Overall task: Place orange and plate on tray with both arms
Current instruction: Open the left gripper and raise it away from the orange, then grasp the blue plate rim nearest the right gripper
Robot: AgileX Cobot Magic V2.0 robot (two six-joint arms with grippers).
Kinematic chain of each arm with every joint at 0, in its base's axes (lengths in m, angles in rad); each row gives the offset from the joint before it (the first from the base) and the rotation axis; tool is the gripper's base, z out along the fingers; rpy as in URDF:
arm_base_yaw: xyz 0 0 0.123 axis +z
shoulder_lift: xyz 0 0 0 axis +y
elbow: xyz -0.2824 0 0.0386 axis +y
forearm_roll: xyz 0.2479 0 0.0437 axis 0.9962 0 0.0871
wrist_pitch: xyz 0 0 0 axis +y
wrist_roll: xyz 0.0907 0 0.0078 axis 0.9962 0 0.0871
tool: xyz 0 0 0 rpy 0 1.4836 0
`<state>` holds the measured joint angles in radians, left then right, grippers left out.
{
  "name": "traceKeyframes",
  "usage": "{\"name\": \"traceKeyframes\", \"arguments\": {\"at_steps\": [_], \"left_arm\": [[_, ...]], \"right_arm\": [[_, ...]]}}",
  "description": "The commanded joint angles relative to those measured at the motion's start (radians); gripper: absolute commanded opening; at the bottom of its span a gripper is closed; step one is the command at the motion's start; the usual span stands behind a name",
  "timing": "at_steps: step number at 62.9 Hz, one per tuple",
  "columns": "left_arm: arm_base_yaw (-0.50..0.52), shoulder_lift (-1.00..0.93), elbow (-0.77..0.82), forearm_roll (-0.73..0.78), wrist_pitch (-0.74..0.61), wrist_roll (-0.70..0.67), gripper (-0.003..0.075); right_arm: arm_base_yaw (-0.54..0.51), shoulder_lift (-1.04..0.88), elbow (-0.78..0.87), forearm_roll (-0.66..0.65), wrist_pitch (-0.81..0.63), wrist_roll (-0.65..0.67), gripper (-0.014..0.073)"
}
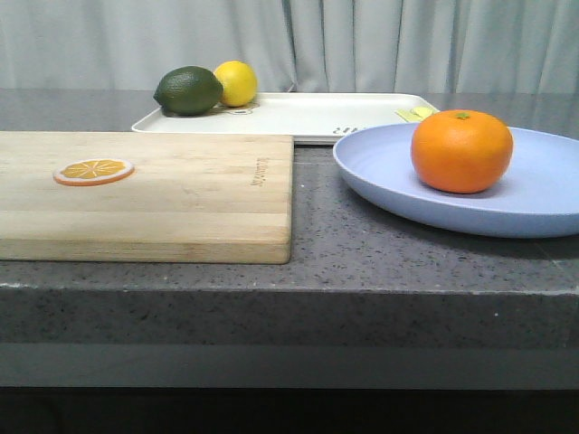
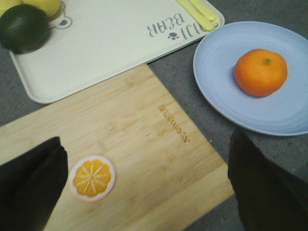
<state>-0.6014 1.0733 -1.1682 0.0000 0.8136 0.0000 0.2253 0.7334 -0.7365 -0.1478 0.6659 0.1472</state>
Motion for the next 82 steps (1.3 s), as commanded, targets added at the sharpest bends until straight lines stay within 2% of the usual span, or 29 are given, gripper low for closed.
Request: {"name": "traceKeyframes", "arguments": {"at_steps": [1, 15, 30, 37, 42, 49, 54, 60, 70, 82], "left_arm": [[0.021, -0.121, 0.059, -0.015, -0.025, -0.008, 0.0659], [0.025, -0.376, 0.277, -0.04, -0.018, -0.01, 0.0659], [0.025, -0.454, 0.338, -0.04, -0.018, -0.01, 0.0659], [0.025, -0.454, 0.344, -0.04, -0.019, -0.01, 0.0659], [0.025, -0.454, 0.344, -0.04, -0.019, -0.01, 0.0659], [0.025, -0.454, 0.344, -0.04, -0.019, -0.01, 0.0659], [0.025, -0.454, 0.344, -0.04, -0.019, -0.01, 0.0659], [0.025, -0.454, 0.344, -0.04, -0.019, -0.01, 0.0659], [0.025, -0.454, 0.344, -0.04, -0.019, -0.01, 0.0659], [0.025, -0.454, 0.344, -0.04, -0.019, -0.01, 0.0659]], "right_arm": [[-0.002, 0.004, -0.034, -0.022, -0.036, -0.008, 0.0634], [-0.002, 0.034, -0.05, 0.005, 0.029, -0.006, 0.0634], [-0.008, 0.221, -0.233, 0.004, 0.241, -0.007, 0.0634], [-0.067, 0.309, -0.333, 0.004, 0.324, -0.019, 0.0634], [-0.155, 0.364, -0.385, 0.019, 0.363, -0.045, 0.0634], [-0.302, 0.428, -0.416, 0.148, 0.388, -0.158, 0.0634], [-0.42, 0.471, -0.413, 0.349, 0.399, -0.28, 0.0634], [-0.506, 0.517, -0.404, 0.549, 0.419, -0.396, 0.0634], [-0.526, 0.61, -0.403, 0.69, 0.45, -0.498, 0.0633], [-0.526, 0.702, -0.403, 0.759, 0.435, -0.518, 0.0633]]}}
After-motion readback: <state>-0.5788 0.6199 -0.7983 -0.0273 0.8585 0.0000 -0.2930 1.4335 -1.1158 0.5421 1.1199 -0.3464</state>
